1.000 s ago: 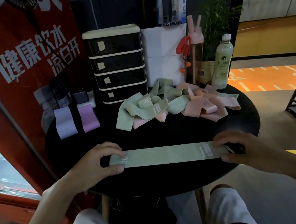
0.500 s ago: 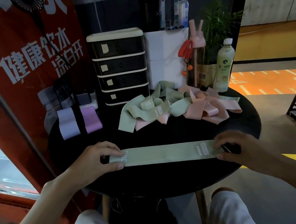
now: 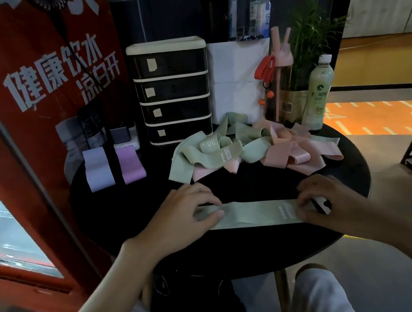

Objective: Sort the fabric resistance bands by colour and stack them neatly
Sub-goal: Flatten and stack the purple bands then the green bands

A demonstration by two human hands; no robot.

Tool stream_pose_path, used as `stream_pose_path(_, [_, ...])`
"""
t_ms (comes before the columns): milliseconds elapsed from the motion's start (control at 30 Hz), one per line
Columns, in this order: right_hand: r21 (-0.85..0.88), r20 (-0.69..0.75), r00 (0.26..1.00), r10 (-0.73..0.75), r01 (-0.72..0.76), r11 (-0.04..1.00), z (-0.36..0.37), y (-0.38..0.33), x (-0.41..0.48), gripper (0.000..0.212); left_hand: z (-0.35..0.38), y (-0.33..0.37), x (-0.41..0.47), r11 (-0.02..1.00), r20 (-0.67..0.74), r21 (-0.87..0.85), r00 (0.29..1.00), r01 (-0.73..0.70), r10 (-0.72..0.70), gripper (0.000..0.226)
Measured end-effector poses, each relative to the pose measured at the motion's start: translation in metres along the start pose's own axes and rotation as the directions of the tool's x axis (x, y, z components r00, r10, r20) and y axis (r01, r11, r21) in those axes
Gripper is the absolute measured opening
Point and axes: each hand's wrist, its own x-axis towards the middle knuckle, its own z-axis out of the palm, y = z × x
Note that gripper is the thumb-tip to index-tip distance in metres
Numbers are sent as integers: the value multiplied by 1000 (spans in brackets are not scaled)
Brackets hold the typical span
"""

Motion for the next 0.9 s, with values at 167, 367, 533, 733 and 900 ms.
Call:
stream_pose_path(167, [265, -112, 990, 86, -54, 963, -4, -27, 38, 16, 19, -1, -3, 999, 6, 46, 1000, -1, 1, 45])
stream_pose_path(367, [374, -259, 906, 336, -227, 899, 19, -40, 133, 21, 20, -4, -4, 996, 10, 86, 1000, -23, 22, 46])
stream_pose_path(533, [348, -291, 839, 459, -354, 868, 30, -49, 173, 24, 19, -4, -3, 996, -1, 85, 999, -34, 34, 50])
stream_pose_path(733, [492, -269, 802, 533, -361, 792, 38, -50, 189, 13, 20, -4, -3, 997, -15, 58, 999, -44, 45, 45])
stream_pose_path(900, [525, -346, 830, 438, -215, 824, 25, -62, 181, 10, 20, -1, -5, 996, -54, 79, 997, -41, 45, 47])
